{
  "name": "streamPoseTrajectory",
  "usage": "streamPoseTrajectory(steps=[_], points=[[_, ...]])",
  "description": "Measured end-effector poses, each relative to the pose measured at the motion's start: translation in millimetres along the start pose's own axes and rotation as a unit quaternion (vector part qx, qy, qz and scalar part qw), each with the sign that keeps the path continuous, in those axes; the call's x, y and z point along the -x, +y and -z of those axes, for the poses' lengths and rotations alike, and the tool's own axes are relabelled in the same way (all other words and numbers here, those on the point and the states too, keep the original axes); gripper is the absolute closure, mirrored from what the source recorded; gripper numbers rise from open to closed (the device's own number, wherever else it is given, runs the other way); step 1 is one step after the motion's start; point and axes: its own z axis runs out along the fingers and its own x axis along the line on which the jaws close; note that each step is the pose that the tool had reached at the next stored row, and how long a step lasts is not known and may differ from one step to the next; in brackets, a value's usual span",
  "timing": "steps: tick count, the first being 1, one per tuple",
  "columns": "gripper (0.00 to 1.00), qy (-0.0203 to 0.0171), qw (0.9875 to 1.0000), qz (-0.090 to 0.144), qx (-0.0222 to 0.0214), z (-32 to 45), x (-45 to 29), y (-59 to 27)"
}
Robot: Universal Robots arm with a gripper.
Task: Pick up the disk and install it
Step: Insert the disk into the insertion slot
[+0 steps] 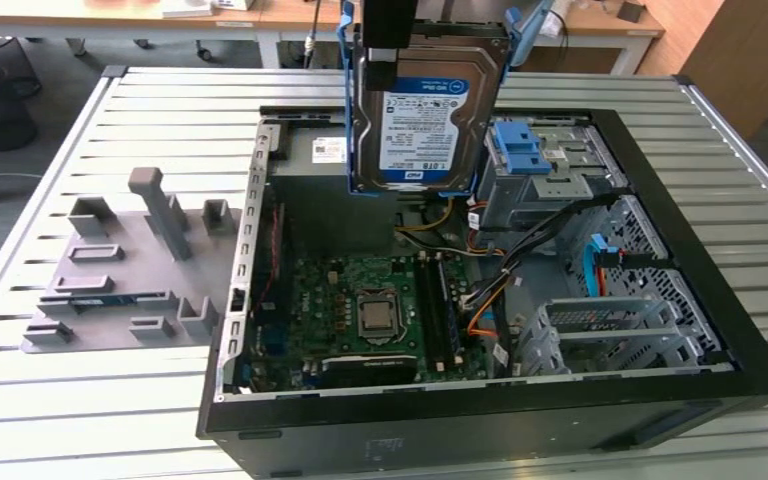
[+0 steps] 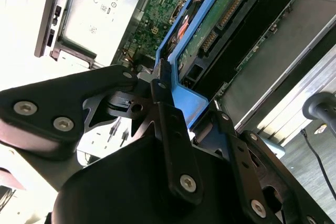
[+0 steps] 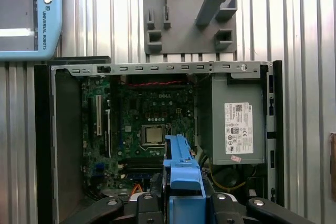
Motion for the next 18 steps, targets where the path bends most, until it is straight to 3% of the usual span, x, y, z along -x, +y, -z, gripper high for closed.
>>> streamPoseTrajectory(steps=[11, 15, 18], points=[[0.64, 0.0, 1.0, 0.0, 0.0, -1.0, -18.2, -2.0], [0.64, 0.0, 1.0, 0.0, 0.0008, -1.9, -18.2, -17.5], [0.64, 0.0001, 1.0, 0.0, 0.0009, -2.8, -19.4, -22.5]])
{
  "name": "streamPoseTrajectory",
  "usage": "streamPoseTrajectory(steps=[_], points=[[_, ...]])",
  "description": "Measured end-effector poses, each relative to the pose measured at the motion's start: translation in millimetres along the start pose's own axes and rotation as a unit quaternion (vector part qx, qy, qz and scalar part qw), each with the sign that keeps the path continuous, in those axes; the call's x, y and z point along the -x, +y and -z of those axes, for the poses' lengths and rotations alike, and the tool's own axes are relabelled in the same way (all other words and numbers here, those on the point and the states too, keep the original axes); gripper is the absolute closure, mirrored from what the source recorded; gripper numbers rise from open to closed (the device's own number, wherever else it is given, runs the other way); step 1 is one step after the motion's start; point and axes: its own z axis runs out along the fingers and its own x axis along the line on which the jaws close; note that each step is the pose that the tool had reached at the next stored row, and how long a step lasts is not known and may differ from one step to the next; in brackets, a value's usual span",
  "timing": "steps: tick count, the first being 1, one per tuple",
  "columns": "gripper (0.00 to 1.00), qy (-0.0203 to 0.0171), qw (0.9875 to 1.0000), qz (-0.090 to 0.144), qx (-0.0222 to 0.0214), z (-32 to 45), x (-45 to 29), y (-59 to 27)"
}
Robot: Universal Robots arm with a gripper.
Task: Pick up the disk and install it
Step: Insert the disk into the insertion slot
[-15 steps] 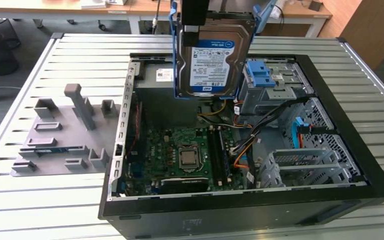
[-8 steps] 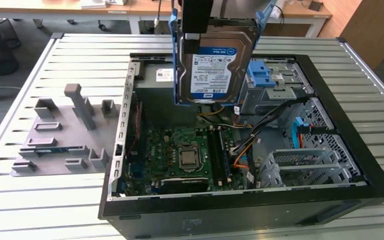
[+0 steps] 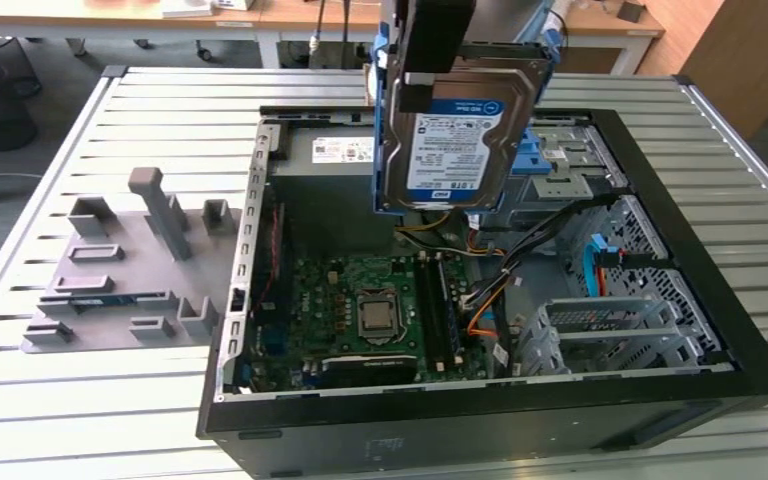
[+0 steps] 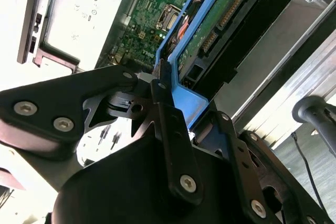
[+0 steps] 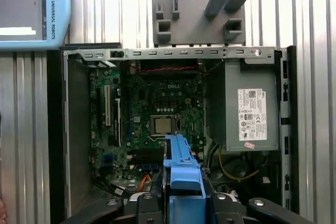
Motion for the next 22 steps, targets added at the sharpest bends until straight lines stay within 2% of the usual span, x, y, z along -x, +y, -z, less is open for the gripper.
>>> streamPoseTrajectory(steps=[3, 11, 17, 22], points=[[0.64, 0.0, 1.0, 0.0, 0.0, -0.9, -4.6, -1.0], [0.64, -0.0001, 1.0, 0.0, -0.0001, -3.1, -24.6, -2.3], [0.64, -0.0001, 1.0, 0.0, 0.0, -4.7, -26.9, -15.5], [0.64, -0.0001, 1.0, 0.0, 0.0, -5.7, -29.7, -17.0]])
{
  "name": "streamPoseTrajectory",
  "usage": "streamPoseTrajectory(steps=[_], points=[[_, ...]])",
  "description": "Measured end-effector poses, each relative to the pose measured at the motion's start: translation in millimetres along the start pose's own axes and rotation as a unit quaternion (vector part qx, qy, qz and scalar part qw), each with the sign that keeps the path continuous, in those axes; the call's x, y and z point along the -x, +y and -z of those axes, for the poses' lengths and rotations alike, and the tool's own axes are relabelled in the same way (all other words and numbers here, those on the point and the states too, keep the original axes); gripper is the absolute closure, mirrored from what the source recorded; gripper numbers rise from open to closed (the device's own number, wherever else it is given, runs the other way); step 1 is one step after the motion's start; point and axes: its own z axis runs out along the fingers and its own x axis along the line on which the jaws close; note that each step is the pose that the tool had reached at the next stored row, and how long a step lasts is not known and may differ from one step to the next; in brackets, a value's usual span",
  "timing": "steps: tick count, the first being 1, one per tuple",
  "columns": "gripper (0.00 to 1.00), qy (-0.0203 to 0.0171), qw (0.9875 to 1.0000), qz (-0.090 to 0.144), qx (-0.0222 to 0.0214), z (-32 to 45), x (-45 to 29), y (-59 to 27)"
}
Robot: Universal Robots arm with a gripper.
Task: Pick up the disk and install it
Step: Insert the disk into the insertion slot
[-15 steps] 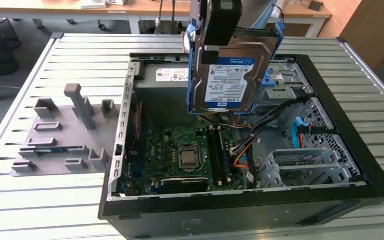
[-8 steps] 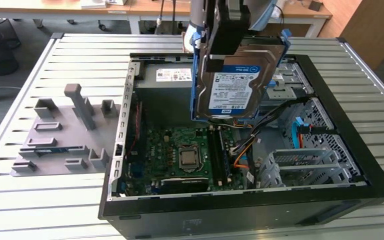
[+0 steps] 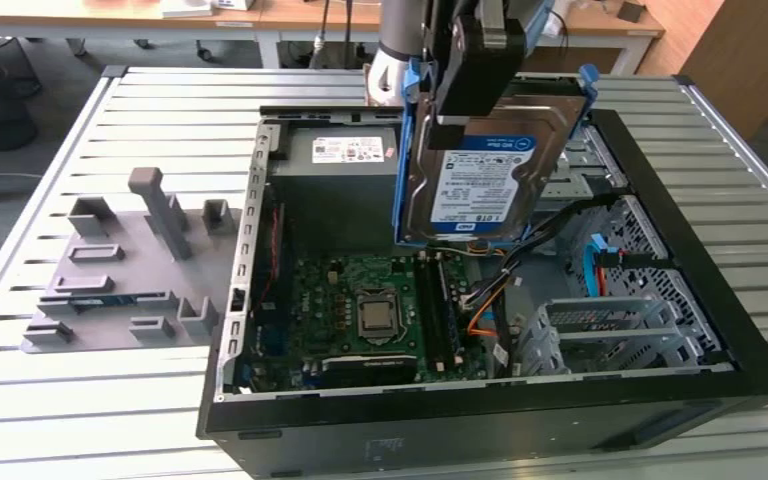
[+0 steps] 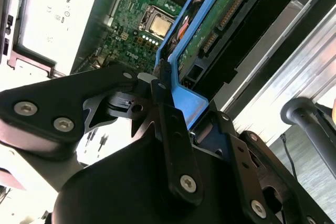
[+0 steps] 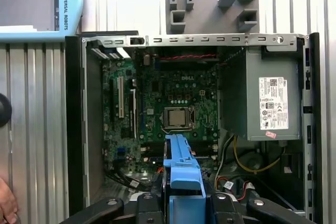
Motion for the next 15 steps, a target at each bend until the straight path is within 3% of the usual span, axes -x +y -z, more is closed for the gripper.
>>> streamPoseTrajectory(steps=[8, 15], points=[[0.64, 0.0, 1.0, 0.0, 0.0, -0.9, -17.9, -1.3], [0.64, 0.0001, 1.0, 0.0, 0.0, -2.1, -27.0, -11.8]])
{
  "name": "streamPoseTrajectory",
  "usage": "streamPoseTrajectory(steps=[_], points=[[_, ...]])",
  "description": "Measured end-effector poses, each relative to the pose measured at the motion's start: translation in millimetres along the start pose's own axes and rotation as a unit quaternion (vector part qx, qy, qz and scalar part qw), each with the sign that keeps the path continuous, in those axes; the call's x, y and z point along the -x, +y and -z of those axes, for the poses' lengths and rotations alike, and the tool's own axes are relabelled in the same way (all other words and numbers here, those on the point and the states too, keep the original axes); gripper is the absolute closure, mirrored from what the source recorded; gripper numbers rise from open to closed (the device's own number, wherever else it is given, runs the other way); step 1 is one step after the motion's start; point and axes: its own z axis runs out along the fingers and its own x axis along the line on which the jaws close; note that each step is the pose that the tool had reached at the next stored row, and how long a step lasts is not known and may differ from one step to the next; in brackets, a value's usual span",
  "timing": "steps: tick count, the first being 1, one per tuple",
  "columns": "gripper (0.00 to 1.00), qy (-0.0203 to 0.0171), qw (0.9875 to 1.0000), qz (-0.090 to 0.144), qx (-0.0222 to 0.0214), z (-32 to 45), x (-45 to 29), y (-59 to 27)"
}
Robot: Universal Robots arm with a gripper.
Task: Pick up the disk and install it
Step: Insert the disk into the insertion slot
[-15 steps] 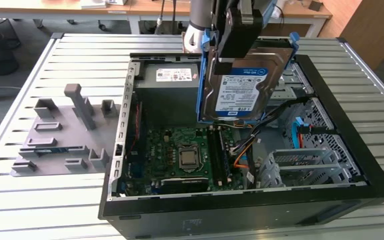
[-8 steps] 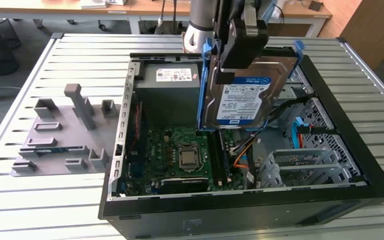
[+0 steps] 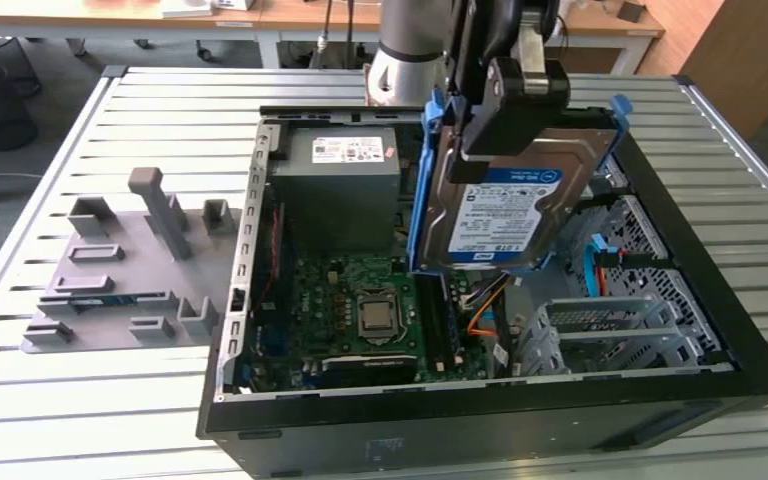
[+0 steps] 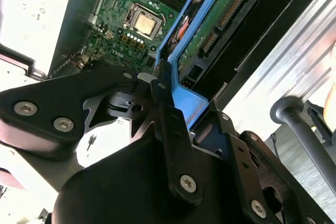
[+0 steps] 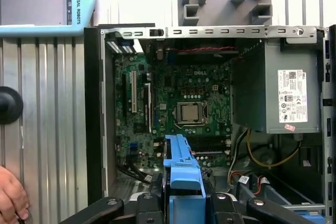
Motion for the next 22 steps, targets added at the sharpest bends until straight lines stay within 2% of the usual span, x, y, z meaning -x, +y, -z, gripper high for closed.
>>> streamPoseTrajectory(steps=[6, 11, 12, 13, 15, 16, 20, 22], points=[[0.64, -0.0001, 1.0, 0.0, 0.0, -0.8, -7.2, -1.4], [0.64, 0.0009, 1.0, 0.0, -0.0001, -0.8, -7.9, -1.5], [0.64, 0.0025, 1.0, 0.0, -0.0001, -0.7, -7.9, -1.6], [0.64, 0.0056, 1.0, 0.0, -0.0002, -0.7, -7.9, -1.6], [0.64, 0.0139, 0.9999, 0.0, -0.0005, -0.7, -7.9, -1.5], [0.64, 0.0166, 0.9999, 0.0, -0.0006, -0.8, -7.9, -1.6], [0.64, 0.0151, 0.9999, 0.0, -0.0006, -2.0, -9.3, -2.6], [0.64, 0.0115, 0.9999, 0.0, -0.0005, -2.7, -10.8, -4.9]])
